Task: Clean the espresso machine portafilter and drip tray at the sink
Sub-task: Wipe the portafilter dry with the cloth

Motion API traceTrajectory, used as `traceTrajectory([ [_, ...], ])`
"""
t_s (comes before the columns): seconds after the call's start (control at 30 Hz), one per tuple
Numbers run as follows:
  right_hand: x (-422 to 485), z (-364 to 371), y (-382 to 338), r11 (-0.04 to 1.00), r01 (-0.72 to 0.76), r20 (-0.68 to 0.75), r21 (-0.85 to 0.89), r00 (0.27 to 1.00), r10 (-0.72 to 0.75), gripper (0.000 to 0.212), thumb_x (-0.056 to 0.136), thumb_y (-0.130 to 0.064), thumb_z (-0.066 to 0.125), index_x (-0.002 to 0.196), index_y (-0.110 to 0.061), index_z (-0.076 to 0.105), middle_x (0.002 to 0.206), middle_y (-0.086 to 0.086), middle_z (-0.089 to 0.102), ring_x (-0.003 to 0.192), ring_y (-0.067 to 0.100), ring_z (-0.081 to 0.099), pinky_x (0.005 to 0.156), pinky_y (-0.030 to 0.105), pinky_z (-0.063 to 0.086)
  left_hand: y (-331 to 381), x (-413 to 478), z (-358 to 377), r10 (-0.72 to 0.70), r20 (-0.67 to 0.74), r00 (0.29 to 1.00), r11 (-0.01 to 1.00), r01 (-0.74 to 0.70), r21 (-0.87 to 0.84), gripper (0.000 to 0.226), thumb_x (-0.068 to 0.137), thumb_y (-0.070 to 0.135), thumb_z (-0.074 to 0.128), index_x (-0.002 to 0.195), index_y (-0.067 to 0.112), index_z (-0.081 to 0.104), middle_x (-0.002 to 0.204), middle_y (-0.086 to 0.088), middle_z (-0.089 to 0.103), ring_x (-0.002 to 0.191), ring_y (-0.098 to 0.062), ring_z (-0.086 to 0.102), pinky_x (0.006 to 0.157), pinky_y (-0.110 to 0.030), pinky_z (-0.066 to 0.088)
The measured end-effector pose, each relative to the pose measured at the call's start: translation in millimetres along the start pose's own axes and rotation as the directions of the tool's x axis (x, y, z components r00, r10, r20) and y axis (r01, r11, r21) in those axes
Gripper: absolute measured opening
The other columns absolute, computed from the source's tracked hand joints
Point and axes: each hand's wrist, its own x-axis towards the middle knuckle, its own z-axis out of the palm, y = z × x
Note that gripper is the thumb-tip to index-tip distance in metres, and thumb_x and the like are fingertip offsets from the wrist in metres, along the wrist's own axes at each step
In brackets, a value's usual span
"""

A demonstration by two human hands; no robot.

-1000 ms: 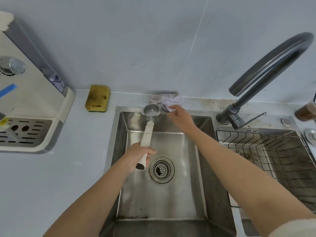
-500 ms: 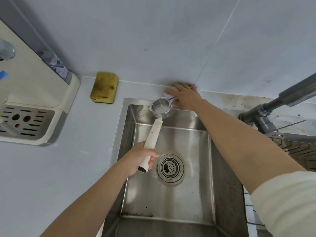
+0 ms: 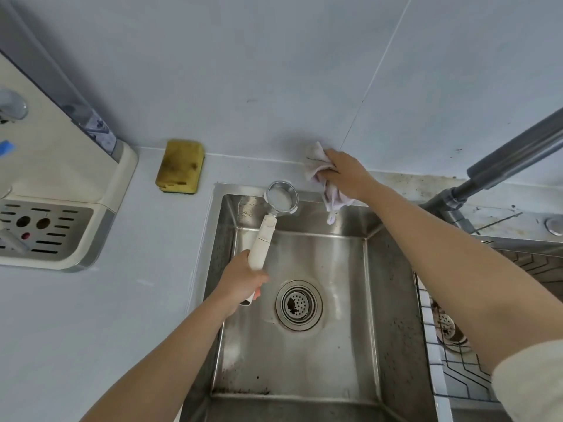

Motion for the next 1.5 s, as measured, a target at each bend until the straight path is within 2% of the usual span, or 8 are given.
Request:
traceTrajectory([
  [0.27,-69,-7,-28,0.977,0.138,0.051,-0.161,0.99,-0.131,0.023,0.089,-0.02,0.054,0.111,-0.013,0.054,0.095,0.006,0.056,0.084,0.021,0.054,0.079,0.033,0.044,10,-12,1,0.119,-0.1,0.988,0.95,-0.084,0.299,0.027,0.078,0.007,0.055,0.104,0.009,0.049,0.087,-0.01,0.056,0.075,-0.031,0.057,0.073,-0.044,0.054],
  [0.4,-84,0,-26,0.773,0.206,0.086,-0.6,0.977,-0.194,0.039,0.089,-0.021,0.055,0.128,-0.025,0.051,0.105,0.007,0.051,0.088,0.019,0.049,0.068,0.029,0.039,17,-26,2,0.161,-0.086,0.983,0.916,-0.116,0.385,0.024,0.08,0.008,0.054,0.103,0.01,0.048,0.091,-0.011,0.058,0.078,-0.031,0.059,0.073,-0.041,0.053],
  [0.53,-93,2,-27,0.517,0.227,0.037,-0.825,0.935,-0.352,0.04,0.047,-0.009,0.085,0.083,-0.02,0.07,0.069,0.007,0.056,0.056,0.024,0.056,0.041,0.022,0.036,21,-38,0,0.221,-0.083,0.972,0.867,-0.157,0.472,0.04,0.081,0.01,0.054,0.121,0.013,0.047,0.106,-0.012,0.061,0.092,-0.032,0.061,0.076,-0.038,0.05],
  [0.6,-101,4,-36,0.474,0.187,0.035,-0.86,0.949,-0.312,0.036,0.058,-0.011,0.08,0.092,-0.016,0.068,0.083,0.01,0.059,0.069,0.026,0.06,0.048,0.025,0.039,24,-43,-1,0.256,-0.097,0.962,0.834,-0.169,0.525,0.041,0.082,0.011,0.054,0.123,0.013,0.047,0.109,-0.012,0.061,0.096,-0.032,0.06,0.077,-0.037,0.05],
  [0.7,-109,10,-40,0.611,0.121,0.059,-0.782,0.991,-0.12,0.038,0.087,-0.01,0.053,0.123,-0.016,0.047,0.116,0.011,0.044,0.105,0.029,0.048,0.074,0.032,0.044,28,-50,-2,0.294,-0.13,0.947,0.8,-0.169,0.576,0.032,0.083,0.012,0.055,0.114,0.01,0.049,0.107,-0.013,0.062,0.095,-0.032,0.06,0.073,-0.036,0.05],
  [0.97,-118,1,-60,0.992,-0.018,0.15,-0.121,0.988,0.036,0.018,0.094,-0.015,0.044,0.091,-0.004,0.058,0.077,0.002,0.06,0.071,0.006,0.055,0.064,0.014,0.037,29,-64,2,0.331,-0.167,0.929,0.764,-0.16,0.626,0.032,0.086,0.012,0.054,0.117,0.007,0.047,0.107,-0.014,0.062,0.095,-0.031,0.061,0.065,-0.032,0.042],
  [1.27,-120,3,-49,0.959,-0.216,0.137,0.182,0.972,0.192,0.043,0.093,-0.04,0.046,0.083,-0.001,0.06,0.086,0.016,0.065,0.078,0.021,0.057,0.08,0.032,0.047,20,-64,11,0.326,-0.147,0.934,0.718,-0.143,0.681,0.041,0.087,0.014,0.05,0.127,0.012,0.04,0.112,-0.012,0.061,0.097,-0.032,0.061,0.071,-0.033,0.046],
  [1.5,-120,15,-43,0.63,-0.439,0.268,0.64,0.897,0.352,0.026,0.074,-0.038,0.062,0.068,-0.013,0.06,0.075,0.005,0.061,0.075,0.019,0.056,0.083,0.032,0.044,8,-65,6,0.417,-0.146,0.897,0.611,-0.157,0.776,0.041,0.091,0.018,0.049,0.129,0.009,0.036,0.111,-0.012,0.063,0.094,-0.028,0.064,0.067,-0.03,0.045],
])
